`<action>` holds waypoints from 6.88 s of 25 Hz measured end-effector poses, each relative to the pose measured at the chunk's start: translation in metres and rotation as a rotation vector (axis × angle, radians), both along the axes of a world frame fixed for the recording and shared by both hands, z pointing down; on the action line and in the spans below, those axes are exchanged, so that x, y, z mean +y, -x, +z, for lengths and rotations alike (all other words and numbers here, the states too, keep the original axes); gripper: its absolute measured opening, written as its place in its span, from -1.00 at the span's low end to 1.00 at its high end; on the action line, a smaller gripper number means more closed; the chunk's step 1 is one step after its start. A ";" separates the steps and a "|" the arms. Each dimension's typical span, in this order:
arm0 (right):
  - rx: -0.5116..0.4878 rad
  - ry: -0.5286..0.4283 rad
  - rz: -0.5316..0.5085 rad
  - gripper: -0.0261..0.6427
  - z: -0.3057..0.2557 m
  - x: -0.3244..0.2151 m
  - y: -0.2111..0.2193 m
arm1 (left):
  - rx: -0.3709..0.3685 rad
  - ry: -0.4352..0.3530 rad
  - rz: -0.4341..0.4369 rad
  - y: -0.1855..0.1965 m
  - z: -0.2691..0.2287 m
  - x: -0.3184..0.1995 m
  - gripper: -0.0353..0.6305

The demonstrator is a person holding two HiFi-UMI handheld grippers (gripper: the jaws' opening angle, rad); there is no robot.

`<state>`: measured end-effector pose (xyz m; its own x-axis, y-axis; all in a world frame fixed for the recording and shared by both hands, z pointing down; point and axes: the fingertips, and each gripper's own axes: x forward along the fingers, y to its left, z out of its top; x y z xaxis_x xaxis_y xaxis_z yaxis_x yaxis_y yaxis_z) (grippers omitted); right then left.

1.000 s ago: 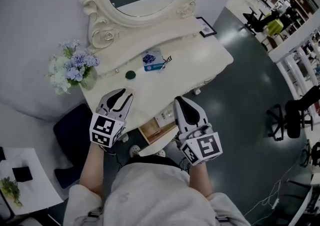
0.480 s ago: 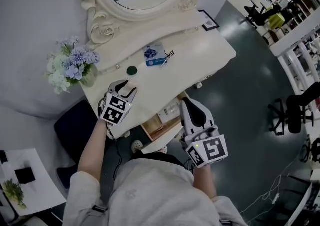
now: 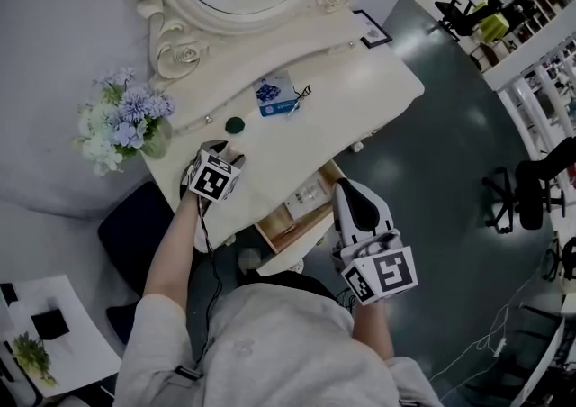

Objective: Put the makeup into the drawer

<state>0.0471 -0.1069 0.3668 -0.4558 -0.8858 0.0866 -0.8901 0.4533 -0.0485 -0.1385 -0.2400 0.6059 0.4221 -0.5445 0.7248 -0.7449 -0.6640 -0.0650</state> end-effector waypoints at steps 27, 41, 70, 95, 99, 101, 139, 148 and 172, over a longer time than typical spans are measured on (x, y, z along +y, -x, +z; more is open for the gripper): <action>-0.006 -0.006 -0.011 -0.85 0.001 0.001 -0.008 | 0.213 -0.028 -0.222 0.001 -0.034 0.036 -0.65; 0.006 -0.029 -0.031 -0.85 -0.005 0.002 -0.019 | 0.352 -0.094 -0.131 -0.044 -0.085 0.084 -0.63; 0.013 -0.080 0.162 -0.85 -0.019 0.041 -0.090 | 0.167 0.176 0.134 -0.175 0.020 0.156 -0.64; 0.020 -0.014 0.278 -0.85 0.007 0.062 -0.131 | 0.044 0.338 -0.007 -0.183 0.089 0.156 -0.57; 0.024 -0.010 0.278 -0.85 0.009 0.064 -0.132 | 0.007 0.361 -0.002 -0.180 0.101 0.159 -0.56; 0.025 -0.008 0.278 -0.85 0.009 0.064 -0.132 | 0.007 0.369 -0.007 -0.179 0.104 0.160 -0.55; 0.009 0.003 0.245 -0.85 0.012 0.061 -0.130 | -0.040 0.227 0.071 -0.174 0.086 0.155 -0.85; -0.001 0.011 0.197 -0.85 0.015 0.051 -0.122 | 0.116 0.099 0.053 -0.169 0.028 0.140 -0.86; 0.031 -0.015 0.053 -0.85 0.002 0.022 -0.076 | 0.466 -0.293 -0.106 -0.115 -0.169 0.116 -0.86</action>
<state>0.1235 -0.0849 0.3683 -0.4054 -0.9100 0.0869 -0.9139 0.4057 -0.0144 -0.0235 -0.1237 0.4370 0.5937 -0.7520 0.2865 -0.8006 -0.5877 0.1164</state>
